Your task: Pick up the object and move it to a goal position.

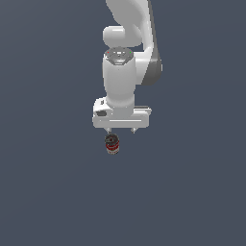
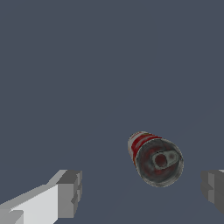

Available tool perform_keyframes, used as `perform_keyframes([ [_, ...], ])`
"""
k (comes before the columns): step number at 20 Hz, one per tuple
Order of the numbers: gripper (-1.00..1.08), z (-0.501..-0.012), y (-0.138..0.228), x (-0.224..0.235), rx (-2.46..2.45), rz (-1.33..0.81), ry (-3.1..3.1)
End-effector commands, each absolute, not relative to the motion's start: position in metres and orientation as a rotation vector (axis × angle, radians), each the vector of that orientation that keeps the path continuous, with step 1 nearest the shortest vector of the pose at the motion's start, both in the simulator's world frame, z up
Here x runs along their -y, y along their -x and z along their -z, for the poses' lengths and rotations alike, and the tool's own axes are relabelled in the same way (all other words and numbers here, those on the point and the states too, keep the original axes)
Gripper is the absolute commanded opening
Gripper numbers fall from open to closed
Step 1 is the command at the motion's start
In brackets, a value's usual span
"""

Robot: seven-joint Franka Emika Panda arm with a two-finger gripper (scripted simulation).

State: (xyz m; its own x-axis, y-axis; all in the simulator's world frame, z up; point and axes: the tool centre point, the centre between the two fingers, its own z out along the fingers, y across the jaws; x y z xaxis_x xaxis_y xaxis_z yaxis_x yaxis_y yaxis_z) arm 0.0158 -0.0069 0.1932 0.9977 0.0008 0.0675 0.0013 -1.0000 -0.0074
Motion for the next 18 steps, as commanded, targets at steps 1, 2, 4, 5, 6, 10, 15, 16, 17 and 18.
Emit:
perform_keyframes([
  [1, 1.0, -0.193, -0.016, 0.007, 0.002, 0.106, 3.132],
  [2, 1.0, -0.194, -0.016, 0.007, 0.003, 0.107, 3.132],
  [4, 1.0, -0.196, -0.017, 0.004, 0.014, 0.118, 3.133],
  [5, 1.0, -0.199, -0.018, 0.001, 0.024, 0.127, 3.133],
  [6, 1.0, -0.202, -0.019, -0.002, 0.036, 0.139, 3.134],
  [10, 1.0, -0.211, -0.021, -0.011, 0.062, 0.172, 3.134],
  [15, 1.0, -0.208, -0.02, -0.008, 0.068, 0.165, 3.134],
  [16, 1.0, -0.206, -0.02, -0.007, 0.075, 0.162, 3.135],
  [17, 1.0, -0.205, -0.02, -0.006, 0.083, 0.159, 3.135],
  [18, 1.0, -0.203, -0.02, -0.005, 0.093, 0.155, 3.136],
])
